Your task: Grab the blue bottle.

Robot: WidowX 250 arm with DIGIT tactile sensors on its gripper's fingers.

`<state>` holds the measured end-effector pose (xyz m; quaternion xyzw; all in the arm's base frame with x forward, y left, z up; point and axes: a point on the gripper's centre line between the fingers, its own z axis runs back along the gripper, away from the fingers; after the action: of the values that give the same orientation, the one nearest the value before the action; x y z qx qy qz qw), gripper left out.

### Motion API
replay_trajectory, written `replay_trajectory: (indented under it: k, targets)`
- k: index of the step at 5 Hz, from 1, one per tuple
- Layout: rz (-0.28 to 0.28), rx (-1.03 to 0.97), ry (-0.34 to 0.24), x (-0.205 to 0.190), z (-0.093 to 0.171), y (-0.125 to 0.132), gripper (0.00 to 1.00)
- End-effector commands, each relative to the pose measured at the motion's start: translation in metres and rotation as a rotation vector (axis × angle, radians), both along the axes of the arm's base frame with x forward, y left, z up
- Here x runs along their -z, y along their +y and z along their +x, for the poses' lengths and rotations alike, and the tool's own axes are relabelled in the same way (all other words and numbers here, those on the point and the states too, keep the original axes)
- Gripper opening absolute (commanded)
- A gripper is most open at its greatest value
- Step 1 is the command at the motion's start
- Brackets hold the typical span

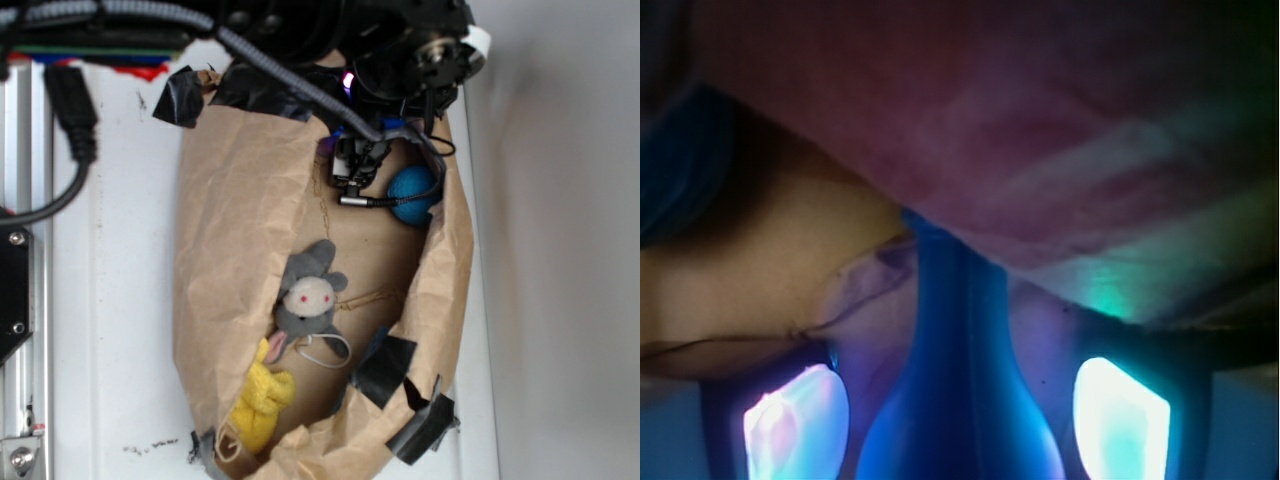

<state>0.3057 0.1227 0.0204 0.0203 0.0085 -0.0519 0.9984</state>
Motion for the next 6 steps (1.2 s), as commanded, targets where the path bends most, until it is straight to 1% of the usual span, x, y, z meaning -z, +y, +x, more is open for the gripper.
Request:
replay_trajectory:
  k: [1,2,3,5,6]
  targets:
    - [-0.004,0.030,-0.025,-0.003,-0.005,0.008,1.00]
    - [-0.019,0.011,-0.036,-0.006,-0.005,0.008,0.00]
    - [-0.009,0.011,-0.050,-0.009,-0.006,0.008,0.00]
    - [-0.011,0.031,-0.067,-0.019,-0.011,0.001,0.00]
    - [-0.054,0.083,-0.099,-0.045,-0.022,-0.029,0.00]
